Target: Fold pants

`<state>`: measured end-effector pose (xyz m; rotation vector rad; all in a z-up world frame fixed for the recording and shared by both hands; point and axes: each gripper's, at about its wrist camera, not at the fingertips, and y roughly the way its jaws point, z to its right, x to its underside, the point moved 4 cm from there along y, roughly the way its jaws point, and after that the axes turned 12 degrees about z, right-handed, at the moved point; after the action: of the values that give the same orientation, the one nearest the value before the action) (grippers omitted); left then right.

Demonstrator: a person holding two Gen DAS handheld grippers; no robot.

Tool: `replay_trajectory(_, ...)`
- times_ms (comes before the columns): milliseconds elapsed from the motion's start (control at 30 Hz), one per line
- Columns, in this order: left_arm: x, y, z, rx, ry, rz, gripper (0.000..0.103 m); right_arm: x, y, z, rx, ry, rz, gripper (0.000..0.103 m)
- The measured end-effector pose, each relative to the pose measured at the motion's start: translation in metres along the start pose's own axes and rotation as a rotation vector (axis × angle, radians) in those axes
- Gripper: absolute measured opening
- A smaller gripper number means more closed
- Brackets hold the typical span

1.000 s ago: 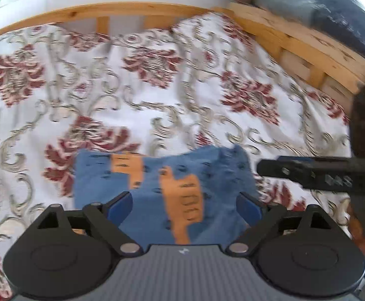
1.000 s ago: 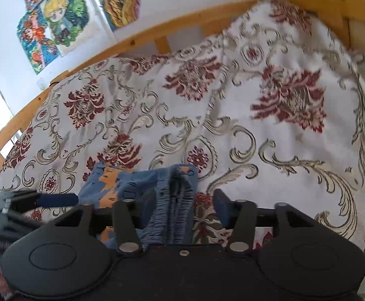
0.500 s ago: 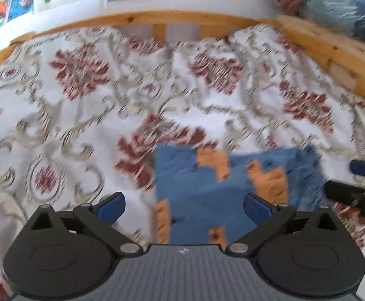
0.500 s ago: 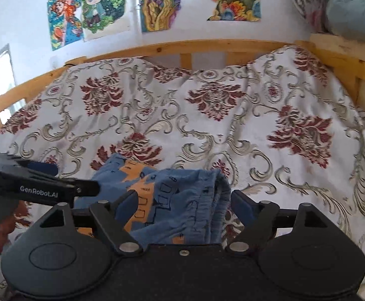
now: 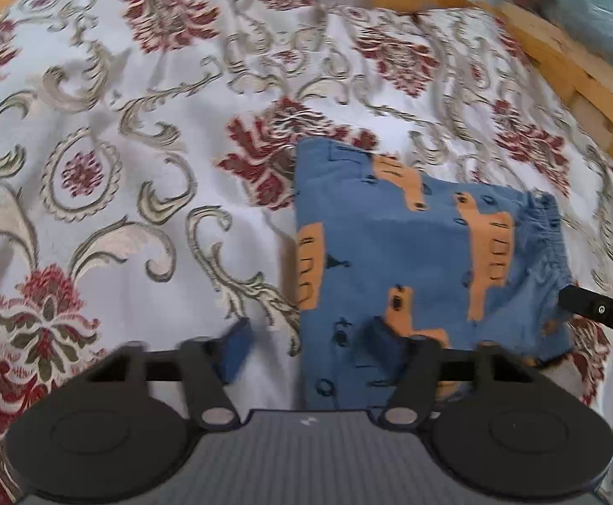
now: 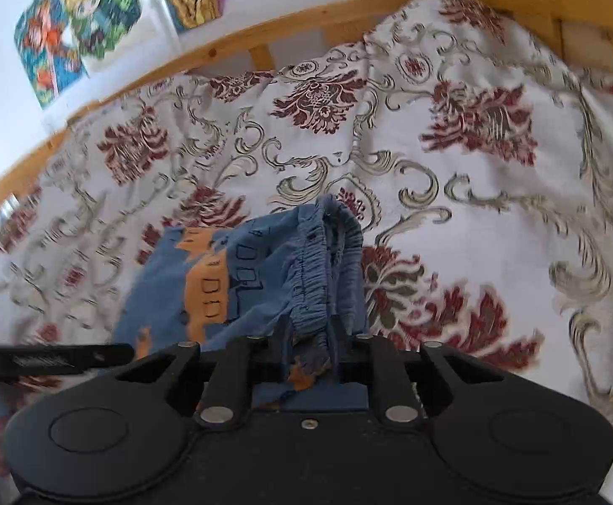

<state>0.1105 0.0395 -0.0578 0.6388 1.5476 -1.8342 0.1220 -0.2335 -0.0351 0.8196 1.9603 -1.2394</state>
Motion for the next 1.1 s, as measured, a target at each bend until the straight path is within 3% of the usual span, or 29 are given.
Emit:
replay_trajectory(33,0.001,0.0,0.002,0.0,0.013,-0.002,0.054,0.001,-0.003,0.001,0.007,-0.006,-0.011,0.011)
replay_trajectory(67,0.0,0.001,0.005,-0.008,0.031,-0.006,0.054,0.003,-0.006,0.001,0.025,-0.031,-0.019,0.001)
replay_trajectory(133,0.001,0.003,0.007,-0.015,0.062,-0.002,0.061,0.012,-0.006,0.007,0.051,-0.049,-0.042,0.0)
replay_trajectory(200,0.002,0.003,0.005,-0.044,0.073,0.003,0.077,0.024,-0.001,0.017,0.061,-0.01,-0.082,0.0)
replay_trajectory(233,0.002,0.001,0.003,-0.053,0.072,-0.001,0.078,0.028,-0.001,0.019,0.064,0.014,-0.092,0.0)
replay_trajectory(367,-0.008,-0.013,-0.001,-0.077,0.077,0.025,0.077,0.012,-0.021,0.002,0.074,-0.101,0.021,0.013)
replay_trajectory(433,-0.02,-0.02,0.003,-0.057,0.094,0.078,0.077,-0.002,-0.02,-0.017,0.004,-0.168,0.064,0.014)
replay_trajectory(467,-0.028,-0.021,0.008,-0.038,0.107,0.111,0.079,-0.006,-0.015,-0.026,-0.019,-0.208,0.077,0.02)
replay_trajectory(567,-0.052,-0.012,0.027,0.037,0.158,0.184,0.088,-0.006,0.011,-0.049,-0.057,-0.337,0.066,0.028)
replay_trajectory(633,-0.062,0.004,0.04,0.091,0.214,0.221,0.091,0.001,0.028,-0.055,-0.03,-0.389,0.011,0.029)
replay_trajectory(733,-0.061,0.041,0.053,0.077,0.325,0.18,0.091,0.016,0.028,-0.058,0.002,-0.463,-0.014,0.032)
replay_trajectory(800,-0.053,0.068,0.049,-0.003,0.382,0.093,0.094,0.027,0.023,-0.051,0.004,-0.48,-0.031,0.036)
replay_trajectory(833,-0.049,0.076,0.043,-0.018,0.372,0.076,0.097,0.033,0.02,-0.047,0.001,-0.474,-0.043,0.036)
replay_trajectory(967,-0.048,0.079,0.004,0.053,0.107,0.051,0.1,0.044,0.012,-0.038,-0.035,-0.471,-0.05,0.036)
replay_trajectory(1033,-0.051,0.066,-0.003,0.039,0.089,0.065,0.099,0.038,0.005,-0.041,-0.05,-0.467,-0.046,0.039)
replay_trajectory(1100,-0.057,0.048,-0.002,0.025,0.116,0.126,0.099,0.024,-0.006,-0.044,-0.066,-0.433,0.01,0.061)
